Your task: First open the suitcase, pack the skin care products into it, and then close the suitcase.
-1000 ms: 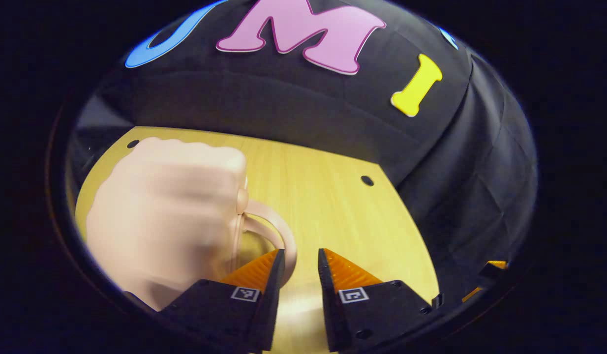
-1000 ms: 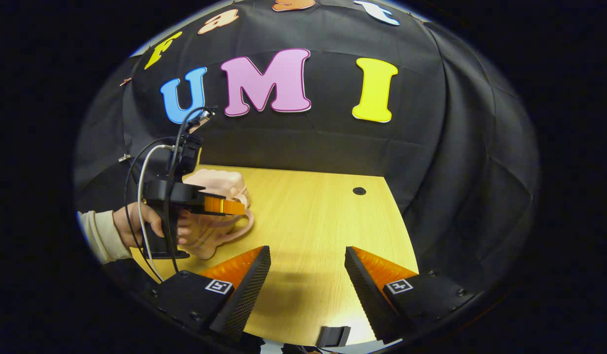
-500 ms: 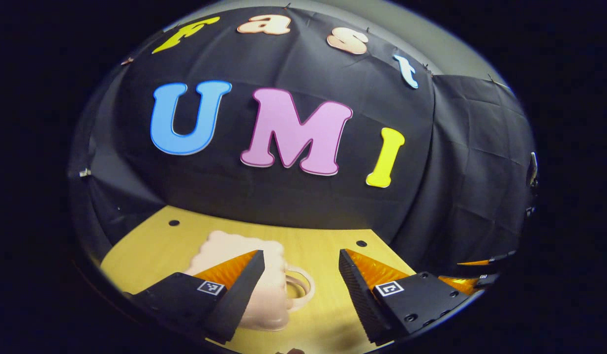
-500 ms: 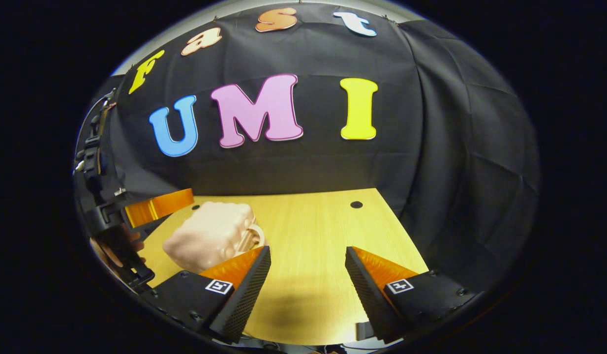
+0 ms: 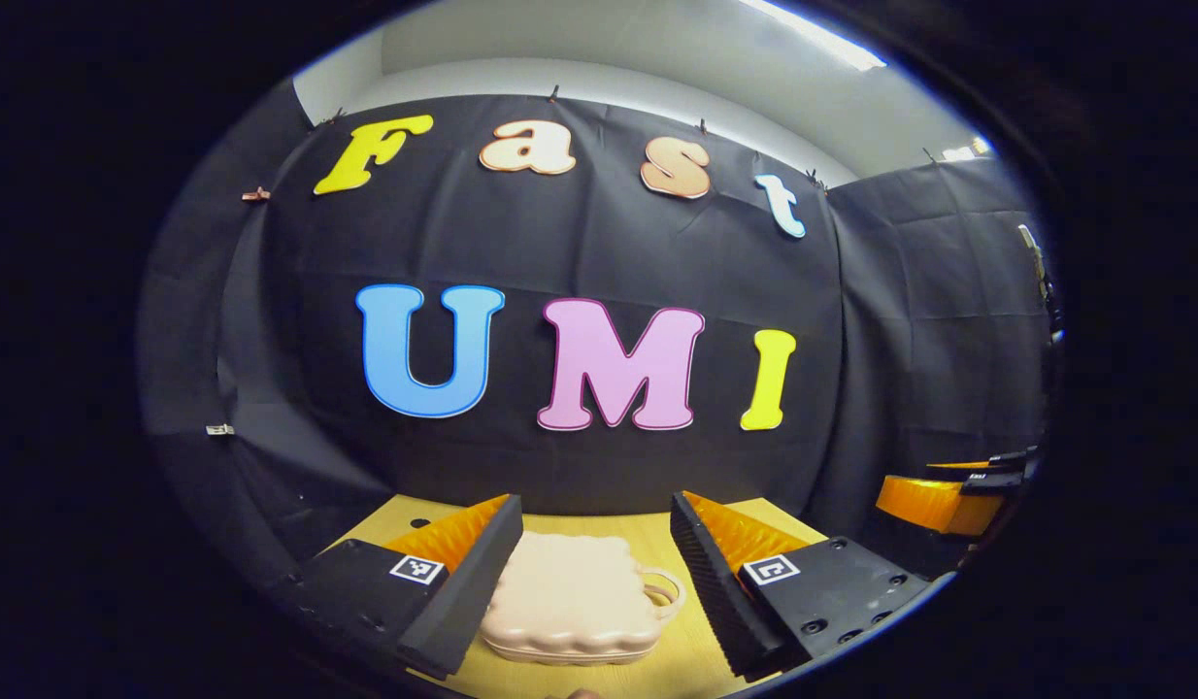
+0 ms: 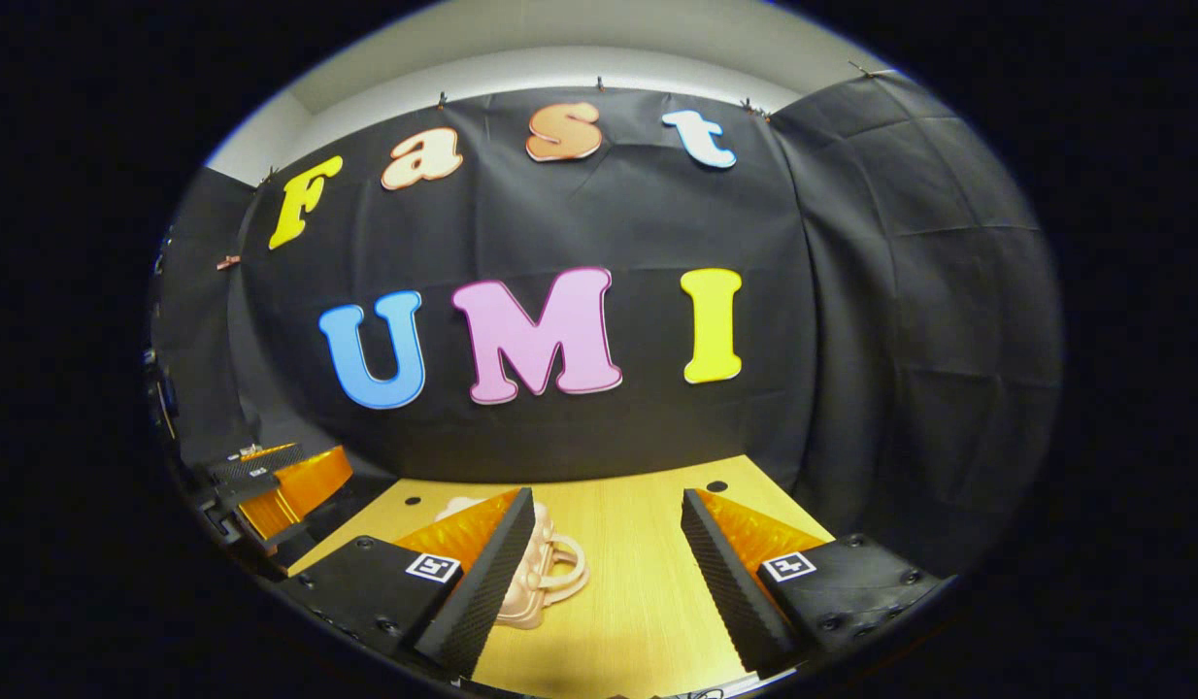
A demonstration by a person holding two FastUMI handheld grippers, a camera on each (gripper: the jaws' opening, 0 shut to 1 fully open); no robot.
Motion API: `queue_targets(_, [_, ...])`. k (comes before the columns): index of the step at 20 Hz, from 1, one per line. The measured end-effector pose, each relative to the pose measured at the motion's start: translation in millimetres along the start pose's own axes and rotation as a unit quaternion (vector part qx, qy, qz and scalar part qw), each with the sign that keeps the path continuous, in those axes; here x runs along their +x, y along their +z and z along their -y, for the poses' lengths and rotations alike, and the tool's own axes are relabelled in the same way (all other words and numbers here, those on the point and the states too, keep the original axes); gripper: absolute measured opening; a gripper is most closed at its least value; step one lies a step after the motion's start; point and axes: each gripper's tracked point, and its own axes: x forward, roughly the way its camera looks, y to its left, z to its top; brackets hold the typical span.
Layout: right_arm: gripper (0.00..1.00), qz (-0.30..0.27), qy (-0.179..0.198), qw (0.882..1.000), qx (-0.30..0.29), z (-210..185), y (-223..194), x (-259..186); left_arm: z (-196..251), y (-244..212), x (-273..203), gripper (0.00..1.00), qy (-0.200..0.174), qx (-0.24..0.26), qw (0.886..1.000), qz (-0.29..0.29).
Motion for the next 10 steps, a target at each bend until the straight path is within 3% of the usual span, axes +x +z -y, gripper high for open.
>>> queue_targets(3, [0.96, 0.024, -0.015, 0.999, -0.025, -2, -1, -17, -7, -16, -16, 0.96, 0.004, -0.009, 1.0, -0.002])
queue_targets(10, [1.0, -0.002, 0.018, 1.0, -0.025, -32, -24, -11, -20, -34, -25, 0.96, 0.009, 0.011, 0.999, -0.048])
